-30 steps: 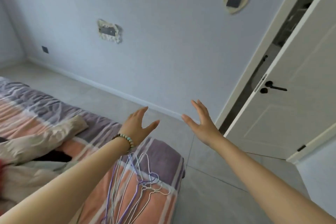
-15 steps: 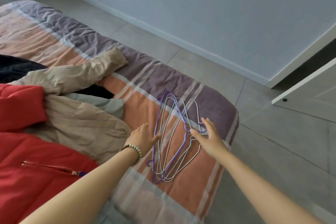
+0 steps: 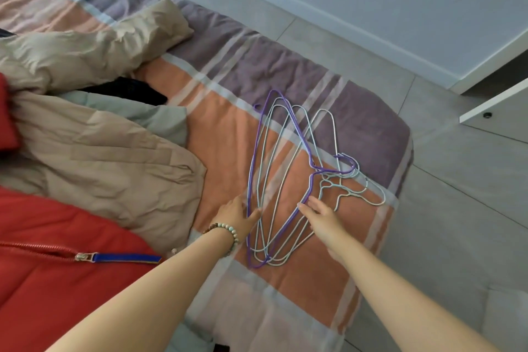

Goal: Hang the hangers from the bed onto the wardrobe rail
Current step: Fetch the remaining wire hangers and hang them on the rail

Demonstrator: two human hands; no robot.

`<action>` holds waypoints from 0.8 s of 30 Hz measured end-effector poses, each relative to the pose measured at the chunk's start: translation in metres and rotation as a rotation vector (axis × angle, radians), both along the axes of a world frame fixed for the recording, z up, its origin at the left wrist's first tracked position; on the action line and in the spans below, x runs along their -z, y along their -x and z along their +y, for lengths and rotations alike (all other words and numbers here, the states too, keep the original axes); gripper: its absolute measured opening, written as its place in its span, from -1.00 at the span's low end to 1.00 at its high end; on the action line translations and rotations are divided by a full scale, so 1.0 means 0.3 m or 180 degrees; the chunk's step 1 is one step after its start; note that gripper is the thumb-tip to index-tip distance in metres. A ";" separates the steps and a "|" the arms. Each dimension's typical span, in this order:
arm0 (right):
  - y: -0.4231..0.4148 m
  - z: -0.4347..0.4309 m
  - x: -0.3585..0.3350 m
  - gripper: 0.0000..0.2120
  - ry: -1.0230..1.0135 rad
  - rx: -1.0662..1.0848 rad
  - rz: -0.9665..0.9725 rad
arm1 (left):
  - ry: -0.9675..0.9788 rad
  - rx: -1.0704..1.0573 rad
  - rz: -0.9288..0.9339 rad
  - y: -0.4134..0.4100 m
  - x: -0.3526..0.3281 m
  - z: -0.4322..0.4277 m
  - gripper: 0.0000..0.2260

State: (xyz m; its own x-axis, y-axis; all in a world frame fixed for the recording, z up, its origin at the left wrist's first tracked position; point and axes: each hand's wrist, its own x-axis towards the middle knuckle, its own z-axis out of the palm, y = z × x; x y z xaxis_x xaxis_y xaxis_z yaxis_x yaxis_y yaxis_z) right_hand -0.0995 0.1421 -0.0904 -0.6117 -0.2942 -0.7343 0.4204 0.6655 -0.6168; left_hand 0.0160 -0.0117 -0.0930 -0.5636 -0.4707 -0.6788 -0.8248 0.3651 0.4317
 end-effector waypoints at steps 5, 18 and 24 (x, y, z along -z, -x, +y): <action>-0.013 -0.023 0.057 -0.51 0.0200 0.0709 -0.0058 | -0.0401 -0.1143 0.0674 0.006 0.049 0.034 -0.55; -0.043 0.004 -0.047 -0.92 0.0291 0.0612 0.0229 | 0.0441 -0.1294 0.0990 -0.023 -0.048 0.099 -0.72; -0.055 0.009 -0.239 -0.94 0.0781 0.0479 0.0178 | 0.1003 -0.1197 0.1207 -0.027 -0.224 0.092 -0.71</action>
